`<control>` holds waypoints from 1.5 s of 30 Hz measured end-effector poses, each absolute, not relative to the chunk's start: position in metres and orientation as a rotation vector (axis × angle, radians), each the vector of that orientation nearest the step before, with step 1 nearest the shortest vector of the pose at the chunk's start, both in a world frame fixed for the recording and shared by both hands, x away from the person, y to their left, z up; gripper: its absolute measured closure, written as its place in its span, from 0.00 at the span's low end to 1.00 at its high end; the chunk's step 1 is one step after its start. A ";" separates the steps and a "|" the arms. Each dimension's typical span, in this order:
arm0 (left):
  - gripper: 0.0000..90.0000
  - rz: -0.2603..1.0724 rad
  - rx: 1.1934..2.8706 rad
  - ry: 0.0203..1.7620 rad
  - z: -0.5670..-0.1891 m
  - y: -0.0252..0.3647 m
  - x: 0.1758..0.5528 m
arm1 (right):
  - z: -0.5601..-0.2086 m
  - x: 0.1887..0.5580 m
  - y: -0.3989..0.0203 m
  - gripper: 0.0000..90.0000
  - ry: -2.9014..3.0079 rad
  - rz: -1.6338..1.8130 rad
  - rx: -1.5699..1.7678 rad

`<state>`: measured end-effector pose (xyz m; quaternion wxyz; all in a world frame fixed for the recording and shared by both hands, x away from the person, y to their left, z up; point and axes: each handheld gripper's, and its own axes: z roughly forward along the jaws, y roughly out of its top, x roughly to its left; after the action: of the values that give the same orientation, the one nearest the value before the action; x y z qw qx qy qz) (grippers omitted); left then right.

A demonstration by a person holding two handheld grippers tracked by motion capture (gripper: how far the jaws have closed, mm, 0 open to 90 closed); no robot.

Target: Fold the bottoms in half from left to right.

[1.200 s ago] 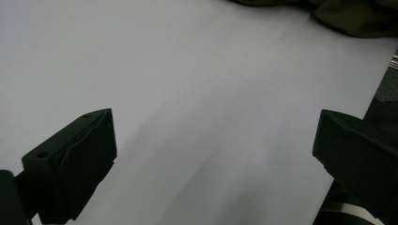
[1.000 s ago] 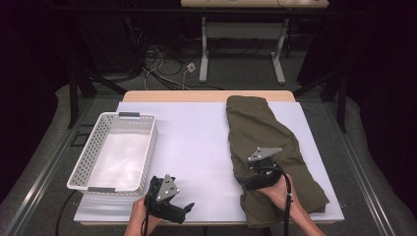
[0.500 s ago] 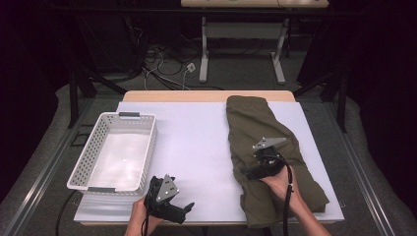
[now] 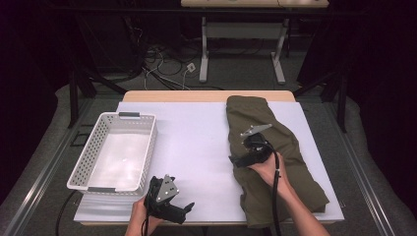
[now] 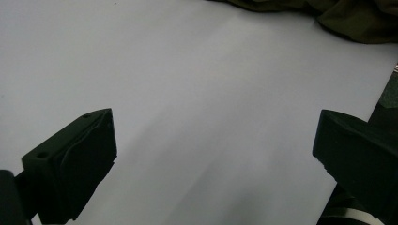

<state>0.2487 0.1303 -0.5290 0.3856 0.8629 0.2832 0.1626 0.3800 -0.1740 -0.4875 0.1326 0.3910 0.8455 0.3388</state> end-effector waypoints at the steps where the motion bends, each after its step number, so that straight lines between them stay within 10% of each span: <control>1: 0.00 0.424 2.189 0.720 -0.529 0.130 0.249 | -0.489 0.383 -0.172 0.16 2.457 0.973 1.141; 27: 0.00 0.405 2.208 0.712 -0.529 0.131 0.250 | -0.534 0.392 -0.164 0.26 2.584 0.622 1.241; 39: 0.00 0.403 2.211 0.706 -0.529 0.131 0.249 | -0.540 0.390 -0.166 0.84 2.507 0.673 1.250; 45: 0.00 0.402 2.204 0.706 -0.528 0.131 0.250 | -0.542 0.392 -0.172 0.94 2.474 0.781 1.323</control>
<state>0.2502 0.1309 -0.5283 0.3858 0.8656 0.2773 0.1580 0.3925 -0.1720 -0.5416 0.1146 0.4513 0.8439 0.2666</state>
